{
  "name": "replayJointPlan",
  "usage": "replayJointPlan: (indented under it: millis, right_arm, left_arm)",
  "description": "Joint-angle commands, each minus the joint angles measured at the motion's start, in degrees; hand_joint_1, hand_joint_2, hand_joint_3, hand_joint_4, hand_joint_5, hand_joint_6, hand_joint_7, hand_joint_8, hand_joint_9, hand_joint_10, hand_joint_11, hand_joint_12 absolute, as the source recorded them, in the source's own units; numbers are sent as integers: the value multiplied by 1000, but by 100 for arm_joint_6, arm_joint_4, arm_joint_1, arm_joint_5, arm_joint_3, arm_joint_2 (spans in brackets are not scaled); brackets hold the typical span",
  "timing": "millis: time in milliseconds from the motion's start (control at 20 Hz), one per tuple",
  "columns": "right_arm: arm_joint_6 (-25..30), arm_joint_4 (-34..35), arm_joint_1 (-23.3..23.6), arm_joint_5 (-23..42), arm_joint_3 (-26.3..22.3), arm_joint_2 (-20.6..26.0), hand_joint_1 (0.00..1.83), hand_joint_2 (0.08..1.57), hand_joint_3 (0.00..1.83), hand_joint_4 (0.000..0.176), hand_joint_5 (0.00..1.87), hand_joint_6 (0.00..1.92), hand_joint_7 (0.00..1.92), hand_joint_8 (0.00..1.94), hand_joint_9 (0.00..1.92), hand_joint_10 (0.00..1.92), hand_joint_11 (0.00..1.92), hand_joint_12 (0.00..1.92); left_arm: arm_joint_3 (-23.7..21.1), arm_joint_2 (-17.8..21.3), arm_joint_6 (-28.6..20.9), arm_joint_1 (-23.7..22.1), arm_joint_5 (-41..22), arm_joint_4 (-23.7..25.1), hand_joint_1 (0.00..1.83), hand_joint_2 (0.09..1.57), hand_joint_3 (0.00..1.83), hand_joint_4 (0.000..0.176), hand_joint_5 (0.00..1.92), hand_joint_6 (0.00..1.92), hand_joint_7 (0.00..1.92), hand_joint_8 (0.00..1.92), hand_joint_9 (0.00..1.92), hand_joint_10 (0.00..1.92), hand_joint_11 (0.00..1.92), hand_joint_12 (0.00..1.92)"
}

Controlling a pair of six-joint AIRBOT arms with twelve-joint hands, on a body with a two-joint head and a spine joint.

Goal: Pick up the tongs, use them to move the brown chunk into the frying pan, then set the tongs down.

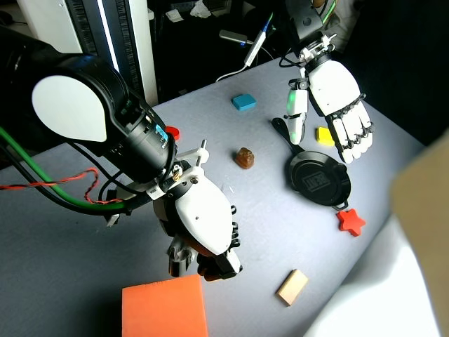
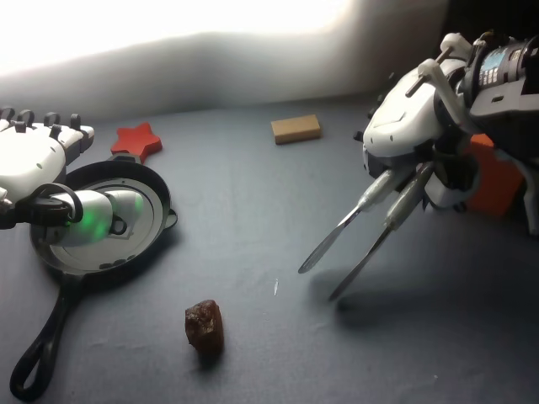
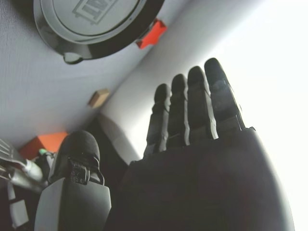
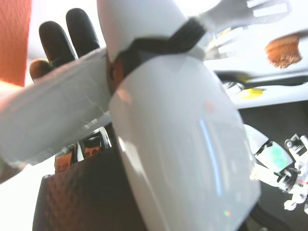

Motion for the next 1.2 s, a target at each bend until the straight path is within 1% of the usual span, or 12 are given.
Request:
replayJointPlan:
  millis: [0,50,150,200,400,600,700,750,850,900,1050,1150]
  right_arm:
    - [18,-134,108,320,-9,53,1122,1199,0,0,703,511,897,10,715,336,233,1396]
    - [47,-133,142,314,-35,72,1111,1194,0,0,756,355,900,7,712,342,234,1404]
    - [105,-134,212,311,-122,126,1111,1197,0,0,811,194,886,2,703,345,236,1397]
    - [159,-135,259,305,-168,152,1115,1192,0,0,818,165,888,2,700,349,227,1413]
    - [672,-138,365,210,-247,186,1102,1198,2,0,821,132,881,0,703,353,243,1393]
    - [1109,-152,470,205,-499,287,1093,1196,2,0,830,102,877,0,711,336,247,1377]
    - [1661,-533,498,263,-670,351,1097,1188,0,0,849,89,888,7,724,331,263,1370]
    - [2844,-1261,481,267,-897,377,1102,1184,0,0,854,87,893,8,730,332,270,1369]
    - [3350,-1575,451,187,-997,376,1083,1200,4,0,849,82,892,7,725,331,267,1376]
    - [3735,-1700,430,94,-1099,389,1077,1207,6,0,845,74,883,3,712,333,247,1395]
    - [4196,-1699,412,14,-1237,422,1092,1197,0,0,865,78,898,9,724,342,261,1401]
    - [4500,-1699,434,-54,-1245,421,1078,1203,3,0,871,76,903,9,724,347,263,1406]
  left_arm:
    - [37,40,4,-16,-391,357,0,1241,0,0,108,4,128,3,110,6,0,320]
    - [37,40,4,-13,-391,357,0,1243,0,0,100,0,120,1,103,4,0,309]
    - [37,40,4,-11,-391,357,0,1241,0,0,100,3,120,1,104,4,0,305]
    - [37,41,4,-9,-391,357,0,1243,0,0,121,9,137,5,119,9,0,356]
    - [39,41,4,2,-391,357,0,1245,1,0,100,2,117,2,103,2,0,278]
    - [104,42,-34,19,-327,357,0,1247,1,0,126,11,134,7,114,6,0,329]
    - [138,42,-36,22,-316,357,0,1245,0,0,105,1,127,1,109,3,0,301]
    - [173,42,-71,48,-316,357,0,1244,0,0,101,0,126,1,109,2,0,301]
    - [181,42,-76,55,-316,357,0,1245,0,0,94,2,126,1,109,2,0,326]
    - [191,43,-78,58,-317,356,0,1244,0,0,71,1,103,1,87,1,0,273]
    - [228,43,-100,55,-317,356,0,1251,1,0,110,13,124,5,106,7,0,344]
    - [257,43,-117,55,-318,355,0,1249,0,0,104,5,115,0,100,2,0,329]
